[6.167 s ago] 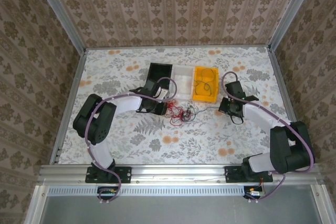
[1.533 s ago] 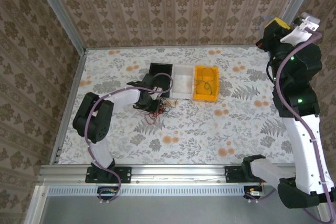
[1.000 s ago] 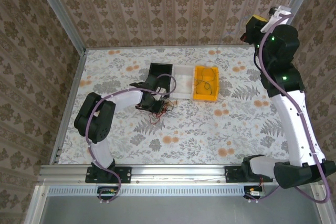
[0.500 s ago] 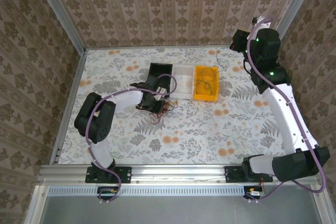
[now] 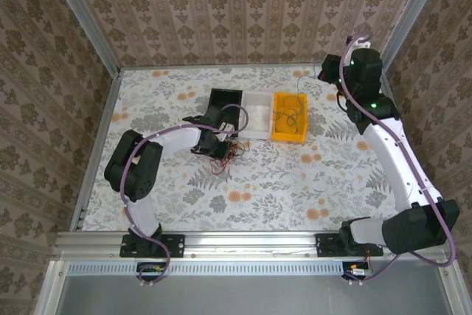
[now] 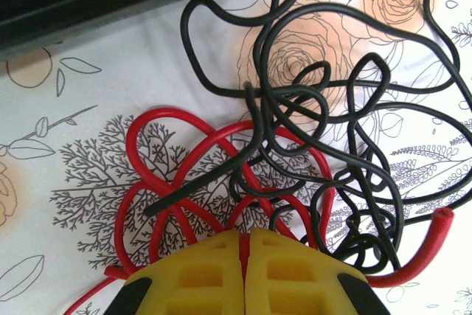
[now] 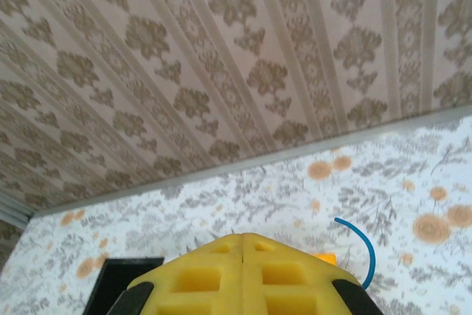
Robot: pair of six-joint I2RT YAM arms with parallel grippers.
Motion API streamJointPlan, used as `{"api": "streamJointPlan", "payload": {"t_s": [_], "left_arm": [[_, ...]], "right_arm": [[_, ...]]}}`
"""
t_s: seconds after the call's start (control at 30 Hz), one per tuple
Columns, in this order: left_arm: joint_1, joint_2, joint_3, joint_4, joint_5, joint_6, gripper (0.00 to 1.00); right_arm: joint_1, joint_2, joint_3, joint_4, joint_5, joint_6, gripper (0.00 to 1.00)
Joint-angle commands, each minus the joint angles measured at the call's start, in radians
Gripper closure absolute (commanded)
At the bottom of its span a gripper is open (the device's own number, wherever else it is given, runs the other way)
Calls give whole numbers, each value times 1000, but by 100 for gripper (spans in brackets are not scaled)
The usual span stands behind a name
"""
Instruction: Untangle the cables
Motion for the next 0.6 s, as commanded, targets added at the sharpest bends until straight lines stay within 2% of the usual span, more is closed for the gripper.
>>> {"api": "streamJointPlan", "payload": {"t_s": [0.0,0.2,0.57], "left_arm": [[-24,45,-11,-10,41,-9,100],[-30,42,-18,-2,40,-15,100],[-32,29,-34,3,34,-18,100]], "right_arm": [[30,43,-50,3,-6,35,98],[63,143,-113,-1,48,115,99],[129,308,-71,-135,203,230,99]]}}
